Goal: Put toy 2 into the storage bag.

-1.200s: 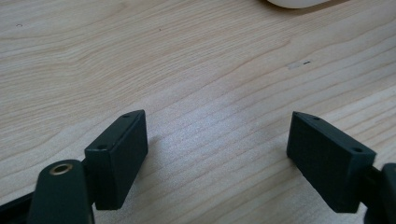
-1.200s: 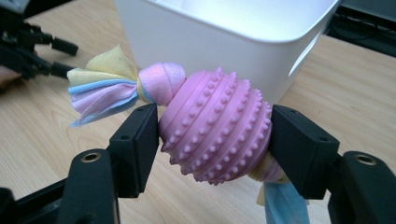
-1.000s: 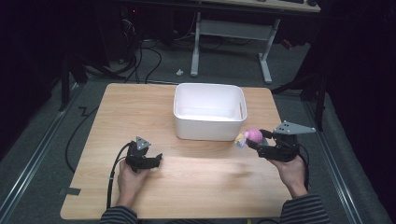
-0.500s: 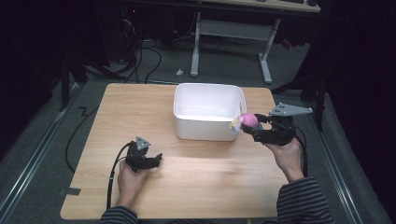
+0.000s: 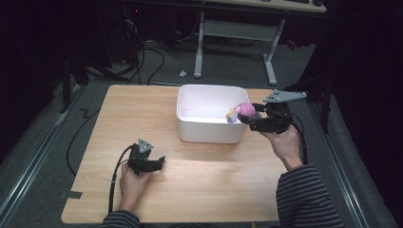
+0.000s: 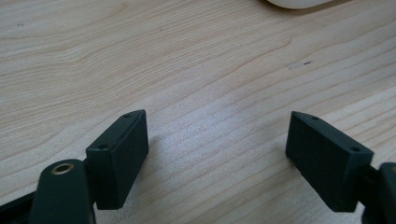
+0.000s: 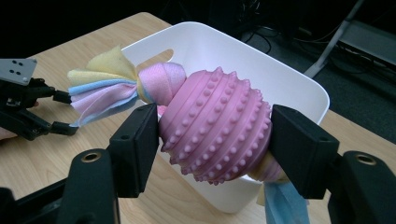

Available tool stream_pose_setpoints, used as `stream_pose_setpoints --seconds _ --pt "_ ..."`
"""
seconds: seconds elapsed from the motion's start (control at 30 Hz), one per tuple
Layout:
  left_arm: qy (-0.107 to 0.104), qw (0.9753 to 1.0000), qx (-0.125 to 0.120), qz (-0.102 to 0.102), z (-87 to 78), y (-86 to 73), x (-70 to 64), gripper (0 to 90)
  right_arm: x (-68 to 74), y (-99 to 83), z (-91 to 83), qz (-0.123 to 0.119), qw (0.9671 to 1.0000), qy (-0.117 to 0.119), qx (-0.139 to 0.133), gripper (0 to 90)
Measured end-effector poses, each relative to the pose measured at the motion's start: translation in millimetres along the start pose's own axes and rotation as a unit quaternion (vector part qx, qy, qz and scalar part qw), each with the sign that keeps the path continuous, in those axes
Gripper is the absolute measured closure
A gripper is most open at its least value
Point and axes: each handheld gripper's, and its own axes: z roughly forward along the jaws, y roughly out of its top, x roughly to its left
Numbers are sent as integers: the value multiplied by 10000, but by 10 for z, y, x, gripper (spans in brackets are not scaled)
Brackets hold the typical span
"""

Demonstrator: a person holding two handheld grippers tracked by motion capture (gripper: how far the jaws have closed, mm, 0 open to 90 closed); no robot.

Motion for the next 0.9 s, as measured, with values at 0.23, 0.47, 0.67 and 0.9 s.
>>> stream_pose_setpoints --seconds 0.23,0.47,0.67,0.9 --pt "1 10000 1 0 0 0 0 215 -5 128 123 -72 9999 -85 80 347" --pt "1 10000 1 0 0 0 1 216 -15 211 297 -109 9998 -33 191 347" --pt "2 10000 -2 -5 -1 0 1 218 -13 232 473 -65 9995 11 295 346" --pt "1 10000 -4 -6 0 0 1 218 7 231 662 -64 9989 29 462 346"
